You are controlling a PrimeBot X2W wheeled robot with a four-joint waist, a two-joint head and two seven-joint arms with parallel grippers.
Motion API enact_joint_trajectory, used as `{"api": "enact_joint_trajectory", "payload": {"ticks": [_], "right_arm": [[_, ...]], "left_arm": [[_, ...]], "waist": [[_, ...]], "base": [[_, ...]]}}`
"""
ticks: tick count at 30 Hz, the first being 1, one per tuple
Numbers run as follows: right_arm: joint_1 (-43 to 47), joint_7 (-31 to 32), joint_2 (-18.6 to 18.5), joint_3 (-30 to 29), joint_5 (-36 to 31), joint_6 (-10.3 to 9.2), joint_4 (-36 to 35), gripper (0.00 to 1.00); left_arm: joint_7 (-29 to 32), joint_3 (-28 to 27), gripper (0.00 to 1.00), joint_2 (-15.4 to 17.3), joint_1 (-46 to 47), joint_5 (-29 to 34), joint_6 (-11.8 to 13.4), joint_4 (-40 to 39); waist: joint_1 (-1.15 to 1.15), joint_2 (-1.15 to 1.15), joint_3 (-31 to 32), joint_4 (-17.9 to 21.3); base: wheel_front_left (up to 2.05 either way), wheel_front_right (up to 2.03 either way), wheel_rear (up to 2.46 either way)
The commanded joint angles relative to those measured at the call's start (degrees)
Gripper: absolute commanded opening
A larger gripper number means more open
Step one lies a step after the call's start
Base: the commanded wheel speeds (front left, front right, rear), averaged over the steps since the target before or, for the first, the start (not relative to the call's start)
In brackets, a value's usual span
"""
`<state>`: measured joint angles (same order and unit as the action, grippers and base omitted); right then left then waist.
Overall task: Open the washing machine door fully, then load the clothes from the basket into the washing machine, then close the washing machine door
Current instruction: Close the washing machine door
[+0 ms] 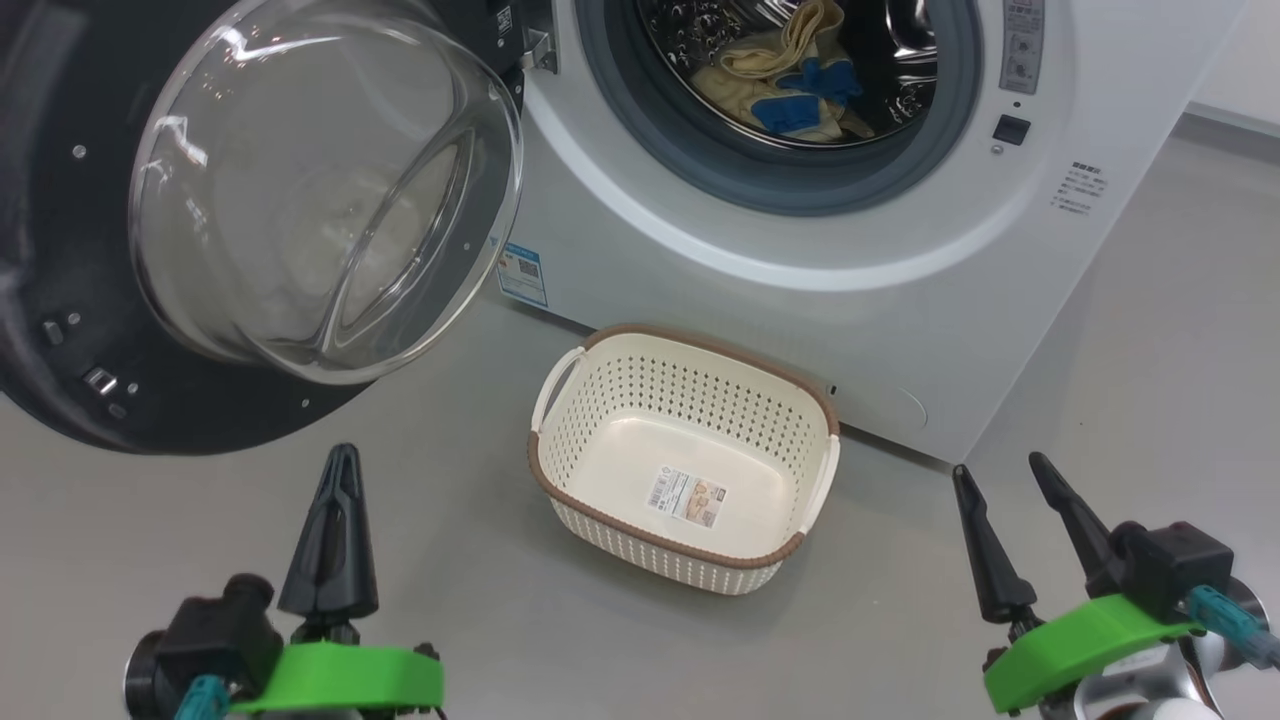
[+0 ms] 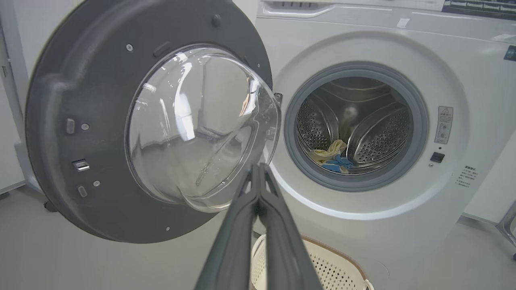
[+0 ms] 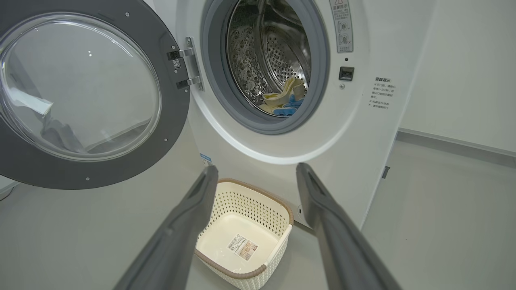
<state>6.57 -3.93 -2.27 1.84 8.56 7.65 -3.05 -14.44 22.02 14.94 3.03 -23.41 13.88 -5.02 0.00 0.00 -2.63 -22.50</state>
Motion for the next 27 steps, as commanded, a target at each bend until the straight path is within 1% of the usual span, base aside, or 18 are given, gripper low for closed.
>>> {"api": "enact_joint_trajectory", "payload": {"ticks": [1,4,7,9,10,12,14,17,20,21,22,24,27], "right_arm": [[-2.0,0.0,-0.6,0.7,-0.2,-0.16,-2.2,1.0],[-2.0,0.2,-0.6,0.5,-0.3,-0.16,-2.5,1.0],[-1.9,0.3,-0.6,0.4,-0.3,-0.16,-2.7,1.0],[-1.7,0.4,-0.6,0.3,-0.2,-0.16,-2.8,1.0],[-1.7,0.4,-0.6,0.3,-0.2,-0.16,-2.8,1.0],[-1.6,0.5,-0.6,0.2,-0.1,-0.16,-2.9,1.0],[-1.5,0.6,-0.6,0.2,-0.1,-0.16,-3.1,1.0],[-1.3,0.8,-0.6,0.0,0.1,-0.16,-3.4,1.0],[-1.3,1.0,-0.6,-0.3,0.1,-0.16,-3.8,1.0],[-1.3,1.2,-0.6,-0.4,0.0,-0.16,-4.2,1.0],[-1.3,1.2,-0.6,-0.4,0.0,-0.16,-4.2,1.0],[-1.4,1.4,-0.6,-0.5,-0.2,-0.16,-4.5,1.0],[-1.6,1.8,-0.6,-0.6,-0.6,-0.16,-4.9,1.0]], "left_arm": [[-0.6,-3.6,0.0,-0.1,1.8,-0.5,0.0,-3.3],[-0.6,-6.5,0.0,-2.7,1.7,-3.4,-3.9,-6.3],[-0.6,-10.1,0.0,-5.6,1.3,-9.1,-9.2,-8.9],[-0.6,-12.3,0.0,-6.6,1.2,-12.9,-12.5,-9.9],[-0.6,-12.3,0.0,-6.6,1.2,-12.9,-12.5,-9.9],[-0.6,-14.3,0.0,-7.3,1.1,-17.2,-15.2,-10.9],[-0.5,-16.0,0.0,-7.9,1.2,-22.4,-17.2,-12.0],[0.5,-18.7,0.0,-7.6,2.0,-30.1,-18.9,-14.4],[2.2,-22.0,0.0,-6.5,3.4,-38.1,-19.9,-16.7],[3.5,-25.1,0.0,-4.6,4.6,-42.6,-20.3,-17.1],[3.5,-25.1,0.0,-4.6,4.6,-42.6,-20.3,-17.1],[4.7,-28.0,0.0,-2.7,6.0,-46.7,-20.5,-16.3],[6.5,-31.9,0.0,0.6,8.3,-50.9,-20.7,-13.5]], "waist": [[0.0,0.0,0.0,-0.2],[0.0,0.0,0.0,-0.5],[0.0,0.0,0.1,-0.7],[0.0,0.0,0.3,-0.9],[0.0,0.0,0.3,-0.9],[0.0,0.0,0.4,-1.0],[0.0,0.0,0.5,-1.0],[0.0,0.0,0.4,-1.2],[0.0,0.0,0.0,-1.4],[0.0,0.0,-0.4,-1.5],[0.0,0.0,-0.4,-1.5],[0.0,0.0,-0.9,-1.7],[0.0,0.0,-1.5,-1.7]], "base": [[0.0,0.0,0.0],[0.0,0.0,0.0],[0.0,0.0,0.0],[0.0,0.0,0.0],[0.0,0.0,0.0],[0.0,0.0,0.0],[0.0,0.0,0.0],[0.0,0.0,0.0],[0.0,0.0,0.0],[0.0,0.0,0.0],[0.0,0.0,0.0],[0.0,0.0,0.0],[0.0,0.0,0.0]]}}
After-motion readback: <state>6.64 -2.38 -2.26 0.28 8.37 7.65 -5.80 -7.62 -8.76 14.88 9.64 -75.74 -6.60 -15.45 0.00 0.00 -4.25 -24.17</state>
